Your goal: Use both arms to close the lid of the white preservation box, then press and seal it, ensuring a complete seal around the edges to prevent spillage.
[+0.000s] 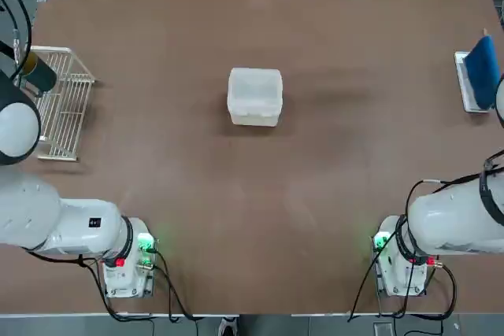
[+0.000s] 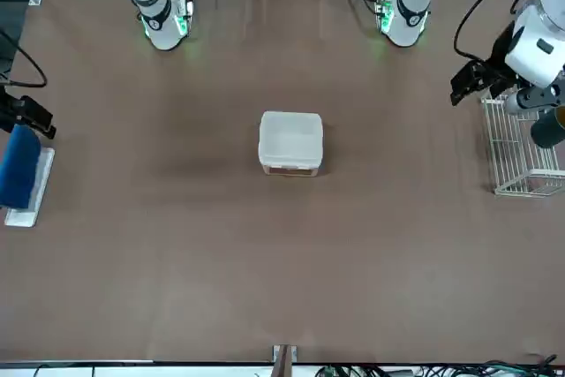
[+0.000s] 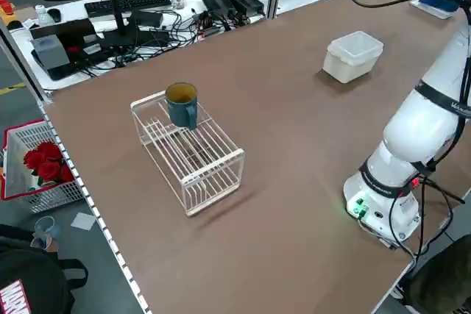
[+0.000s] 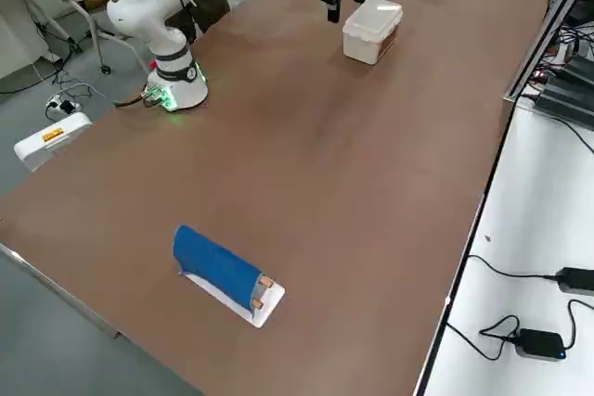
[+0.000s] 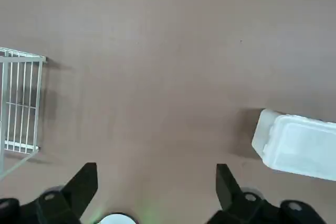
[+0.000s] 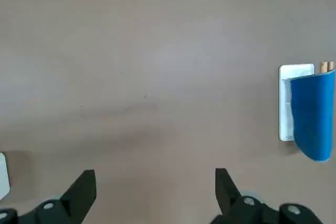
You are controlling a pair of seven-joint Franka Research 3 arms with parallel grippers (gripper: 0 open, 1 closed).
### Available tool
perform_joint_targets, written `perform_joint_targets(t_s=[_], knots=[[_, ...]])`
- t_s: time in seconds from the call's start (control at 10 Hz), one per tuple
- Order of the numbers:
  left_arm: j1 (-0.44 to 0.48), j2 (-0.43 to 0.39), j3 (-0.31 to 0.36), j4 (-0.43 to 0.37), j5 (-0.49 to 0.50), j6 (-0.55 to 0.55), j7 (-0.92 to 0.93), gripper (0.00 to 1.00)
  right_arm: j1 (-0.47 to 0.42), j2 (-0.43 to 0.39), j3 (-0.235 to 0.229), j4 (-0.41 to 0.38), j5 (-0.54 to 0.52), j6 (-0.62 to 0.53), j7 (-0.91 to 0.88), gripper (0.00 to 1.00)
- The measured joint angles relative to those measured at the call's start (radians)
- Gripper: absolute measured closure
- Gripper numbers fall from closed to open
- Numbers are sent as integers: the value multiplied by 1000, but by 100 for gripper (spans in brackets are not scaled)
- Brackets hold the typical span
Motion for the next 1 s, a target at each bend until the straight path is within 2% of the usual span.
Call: perform_joint_targets(t_s=[0.3, 1.0], knots=[[0, 2, 7, -20, 0, 34, 58, 0, 0, 0, 14, -4, 0, -1, -1, 0], [0, 2, 8, -19, 0, 41, 101, 0, -8, 0, 9, -7, 0, -10, -13, 0]])
